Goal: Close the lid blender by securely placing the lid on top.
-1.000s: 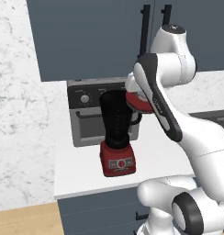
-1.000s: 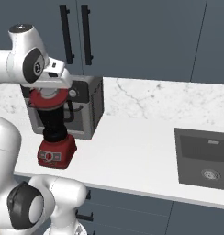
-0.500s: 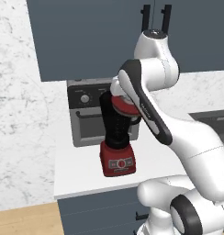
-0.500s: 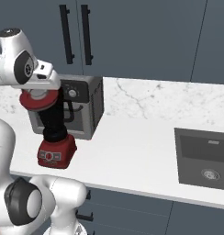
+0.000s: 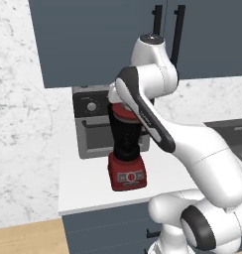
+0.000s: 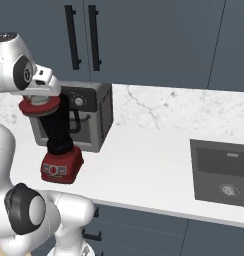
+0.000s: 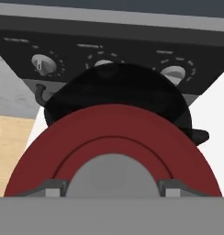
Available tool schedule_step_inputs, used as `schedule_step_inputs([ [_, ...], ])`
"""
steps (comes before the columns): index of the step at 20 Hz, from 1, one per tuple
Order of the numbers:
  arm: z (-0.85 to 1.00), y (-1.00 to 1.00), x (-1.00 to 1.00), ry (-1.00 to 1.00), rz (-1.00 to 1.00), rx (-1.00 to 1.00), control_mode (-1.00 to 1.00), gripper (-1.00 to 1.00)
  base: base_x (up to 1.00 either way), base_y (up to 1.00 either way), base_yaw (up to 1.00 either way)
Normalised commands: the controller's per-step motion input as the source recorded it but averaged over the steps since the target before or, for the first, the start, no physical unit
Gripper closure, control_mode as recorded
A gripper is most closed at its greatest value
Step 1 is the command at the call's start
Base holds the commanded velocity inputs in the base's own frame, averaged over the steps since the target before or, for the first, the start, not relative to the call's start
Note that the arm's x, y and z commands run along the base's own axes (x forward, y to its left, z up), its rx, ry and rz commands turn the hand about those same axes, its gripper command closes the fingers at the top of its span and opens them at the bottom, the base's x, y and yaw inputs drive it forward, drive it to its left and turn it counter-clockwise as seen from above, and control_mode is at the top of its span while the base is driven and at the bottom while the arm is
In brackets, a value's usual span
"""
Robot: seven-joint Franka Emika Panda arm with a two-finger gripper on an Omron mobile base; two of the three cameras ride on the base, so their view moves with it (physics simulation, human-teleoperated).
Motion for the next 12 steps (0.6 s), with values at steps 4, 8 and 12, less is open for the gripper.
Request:
schedule_step_inputs([
  [4, 0.00, 0.00, 0.19, -0.02, 0.00, 0.00, -1.00, 1.00, 0.00, 0.00, 0.00],
  [8, 0.00, 0.00, 0.14, -0.05, 0.00, 0.00, -1.00, 1.00, 0.00, 0.00, 0.00],
  [12, 0.00, 0.00, 0.03, -0.11, -0.02, 0.00, -1.00, 1.00, 0.00, 0.00, 0.00],
])
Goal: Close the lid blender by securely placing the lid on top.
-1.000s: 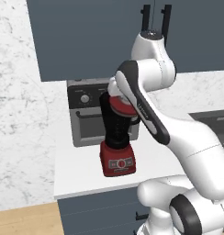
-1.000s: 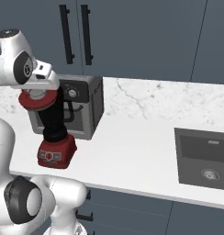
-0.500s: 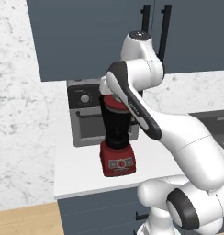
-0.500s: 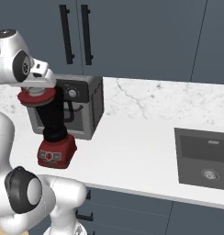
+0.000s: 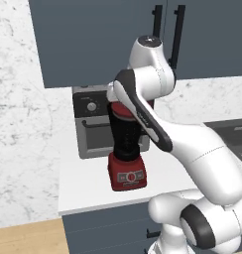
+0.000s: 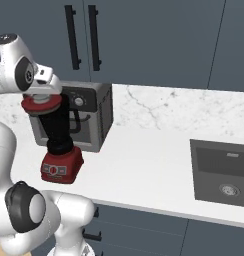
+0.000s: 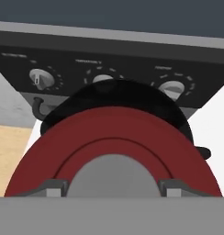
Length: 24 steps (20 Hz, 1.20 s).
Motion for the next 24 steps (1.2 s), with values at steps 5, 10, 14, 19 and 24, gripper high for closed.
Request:
schedule_step_inputs([
  [5, 0.00, 0.00, 0.14, -0.12, -0.03, 0.00, -1.00, 1.00, 0.00, 0.00, 0.00],
  [10, 0.00, -0.02, 0.27, -0.11, -0.05, 0.00, -1.00, 1.00, 0.00, 0.00, 0.00],
  [14, 0.00, 0.00, 0.26, -0.11, -0.04, 0.00, -1.00, 1.00, 0.00, 0.00, 0.00],
  [19, 0.00, 0.00, 0.11, -0.13, -0.04, 0.00, -1.00, 1.00, 0.00, 0.00, 0.00],
  [24, 0.00, 0.00, 0.00, -0.15, -0.03, 0.00, -1.00, 1.00, 0.00, 0.00, 0.00],
])
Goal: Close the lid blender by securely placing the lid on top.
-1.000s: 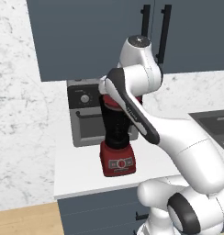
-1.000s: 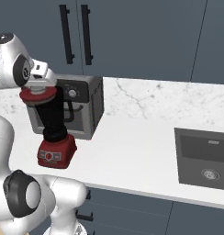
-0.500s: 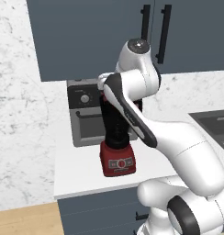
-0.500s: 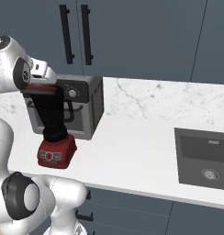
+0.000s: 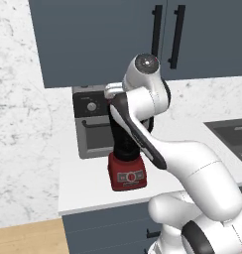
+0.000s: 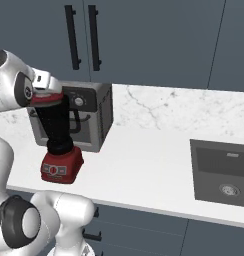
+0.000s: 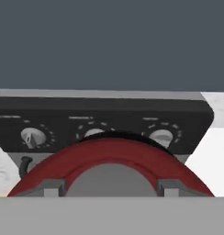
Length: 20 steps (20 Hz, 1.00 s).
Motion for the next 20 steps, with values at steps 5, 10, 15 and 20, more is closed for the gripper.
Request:
schedule_step_inputs([
  [5, 0.00, 0.00, 0.00, -0.15, -0.03, 0.00, -1.00, 1.00, 0.00, 0.00, 0.00],
  [10, 0.00, -0.05, 0.00, -0.13, -0.03, 0.00, -1.00, 1.00, 0.00, 0.00, 0.00],
  [15, 0.00, -0.18, 0.01, -0.15, -0.05, 0.00, -1.00, 1.00, 0.00, 0.00, 0.00],
  [20, 0.00, -0.17, 0.12, -0.14, -0.05, 0.02, -1.00, 1.00, 0.00, 0.00, 0.00],
])
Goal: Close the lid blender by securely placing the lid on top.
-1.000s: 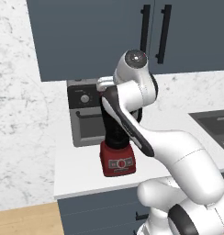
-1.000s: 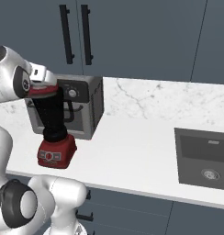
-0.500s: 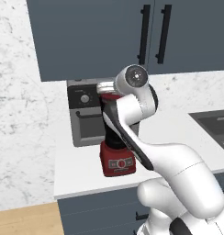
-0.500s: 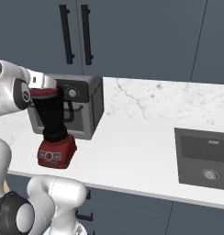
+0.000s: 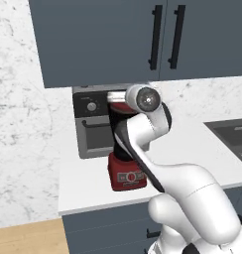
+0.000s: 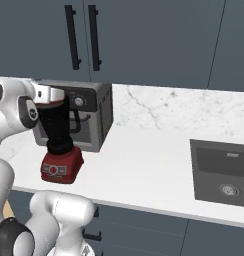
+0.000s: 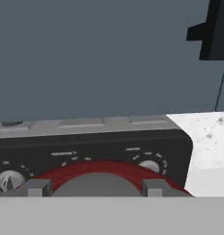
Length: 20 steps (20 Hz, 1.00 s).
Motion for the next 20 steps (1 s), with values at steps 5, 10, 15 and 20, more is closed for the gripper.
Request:
schedule_step_inputs([
  [5, 0.00, -0.13, 0.19, -0.14, -0.04, 0.02, -1.00, 1.00, 0.00, 0.00, 0.00],
  [10, 0.00, -0.08, 0.23, -0.14, -0.04, 0.02, -1.00, 1.00, 0.00, 0.00, 0.00],
  [15, 0.00, -0.05, 0.23, -0.13, -0.04, 0.01, -1.00, 1.00, 0.00, 0.00, 0.00],
  [20, 0.00, 0.00, 0.01, -0.05, -0.03, 0.00, -1.00, 1.00, 0.00, 0.00, 0.00],
])
